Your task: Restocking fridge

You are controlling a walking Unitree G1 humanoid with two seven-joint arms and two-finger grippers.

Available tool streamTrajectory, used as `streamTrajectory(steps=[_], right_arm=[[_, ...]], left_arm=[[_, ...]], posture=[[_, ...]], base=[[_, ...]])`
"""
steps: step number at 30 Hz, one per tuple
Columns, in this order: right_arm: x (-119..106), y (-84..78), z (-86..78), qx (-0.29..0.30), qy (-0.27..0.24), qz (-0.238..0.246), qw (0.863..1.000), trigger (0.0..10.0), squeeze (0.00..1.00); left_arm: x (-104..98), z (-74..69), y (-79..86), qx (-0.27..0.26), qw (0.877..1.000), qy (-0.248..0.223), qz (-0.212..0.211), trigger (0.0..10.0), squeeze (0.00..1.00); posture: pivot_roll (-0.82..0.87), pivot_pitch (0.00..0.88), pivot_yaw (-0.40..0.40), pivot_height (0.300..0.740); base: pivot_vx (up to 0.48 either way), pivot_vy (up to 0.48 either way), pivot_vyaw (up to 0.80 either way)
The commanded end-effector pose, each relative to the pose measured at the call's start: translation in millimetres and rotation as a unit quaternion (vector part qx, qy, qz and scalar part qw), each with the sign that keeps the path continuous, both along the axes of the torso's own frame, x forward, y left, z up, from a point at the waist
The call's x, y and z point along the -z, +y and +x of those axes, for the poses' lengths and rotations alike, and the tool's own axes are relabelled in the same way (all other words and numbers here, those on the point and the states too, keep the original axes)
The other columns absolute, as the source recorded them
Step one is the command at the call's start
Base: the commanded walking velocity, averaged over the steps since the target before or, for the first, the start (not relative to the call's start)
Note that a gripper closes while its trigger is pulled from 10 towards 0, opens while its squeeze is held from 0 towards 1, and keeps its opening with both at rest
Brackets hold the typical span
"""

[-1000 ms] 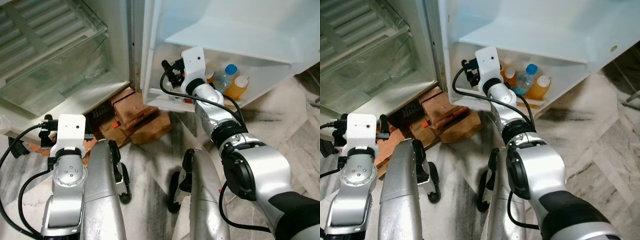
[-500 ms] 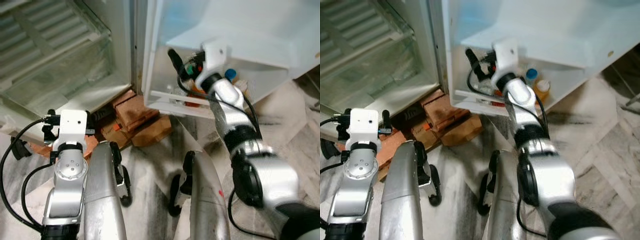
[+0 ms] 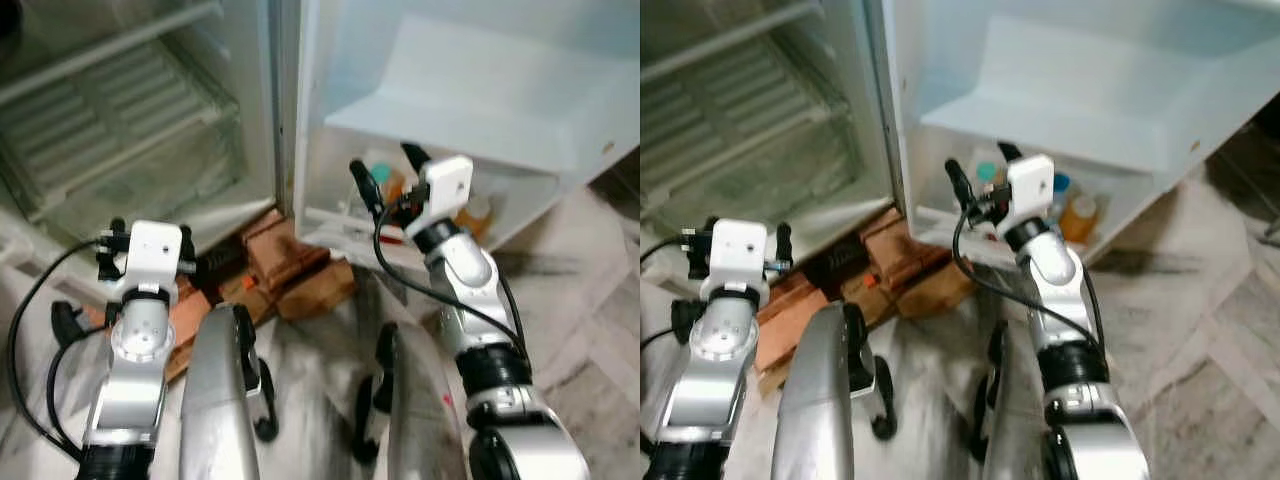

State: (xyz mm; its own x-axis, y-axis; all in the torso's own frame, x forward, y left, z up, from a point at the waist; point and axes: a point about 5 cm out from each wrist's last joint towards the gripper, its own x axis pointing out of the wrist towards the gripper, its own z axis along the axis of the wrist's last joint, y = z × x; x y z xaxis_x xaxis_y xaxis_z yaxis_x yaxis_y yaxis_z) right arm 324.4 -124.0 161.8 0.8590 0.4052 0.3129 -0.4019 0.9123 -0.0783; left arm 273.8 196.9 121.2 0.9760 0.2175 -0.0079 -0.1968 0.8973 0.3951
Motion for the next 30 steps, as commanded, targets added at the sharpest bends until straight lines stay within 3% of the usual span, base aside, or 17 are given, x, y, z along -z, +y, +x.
streamTrajectory(steps=[1, 8, 9, 10, 18, 30], right_arm=[[-12, -3.3, -5.1, 0.007, -0.025, -0.005, 1.0, 10.0, 1.0], [-14, -1.0, -22.6, 0.032, -0.015, 0.01, 0.999, 10.0, 1.0], [-14, -0.6, -24.8, 0.036, -0.013, 0.014, 0.999, 10.0, 0.87], [-15, 2.1, -32.3, 0.044, -0.009, 0.03, 0.999, 10.0, 0.0], [-12, 10.3, -50.7, 0.077, 0.014, 0.064, 0.995, 10.0, 0.0], [-11, 1.4, -49.1, 0.087, 0.028, 0.042, 0.995, 10.0, 0.0]], left_arm=[[4, -2.0, 1.9, 0.004, 1.0, 0.006, -0.002, 10.0, 0.0], [7, -4.3, 0.6, 0.016, 1.0, 0.004, 0.0, 10.0, 0.0], [7, -4.3, 0.5, 0.016, 1.0, 0.003, 0.0, 10.0, 0.0], [5, -3.7, 1.1, 0.013, 1.0, -0.003, 0.0, 10.0, 0.0], [3, -3.6, 2.5, 0.008, 1.0, -0.014, -0.001, 10.0, 0.0], [10, -3.8, -8.7, 0.017, 1.0, -0.01, -0.012, 10.0, 0.0]], posture=[[0.02, 0.111, 0.002, 0.566], [0.02, 0.082, 0.004, 0.566], [0.02, 0.082, 0.004, 0.566], [0.03, 0.07, -0.001, 0.566], [0.02, 0.075, -0.008, 0.6], [0.0, 0.058, -0.021, 0.675]], base=[[0.0, 0.0, 0.0], [0.0, 0.0, 0.0], [0.0, 0.0, 0.0], [0.0, 0.0, 0.0], [0.0, 0.0, 0.0], [0.0, 0.0, 0.0]])
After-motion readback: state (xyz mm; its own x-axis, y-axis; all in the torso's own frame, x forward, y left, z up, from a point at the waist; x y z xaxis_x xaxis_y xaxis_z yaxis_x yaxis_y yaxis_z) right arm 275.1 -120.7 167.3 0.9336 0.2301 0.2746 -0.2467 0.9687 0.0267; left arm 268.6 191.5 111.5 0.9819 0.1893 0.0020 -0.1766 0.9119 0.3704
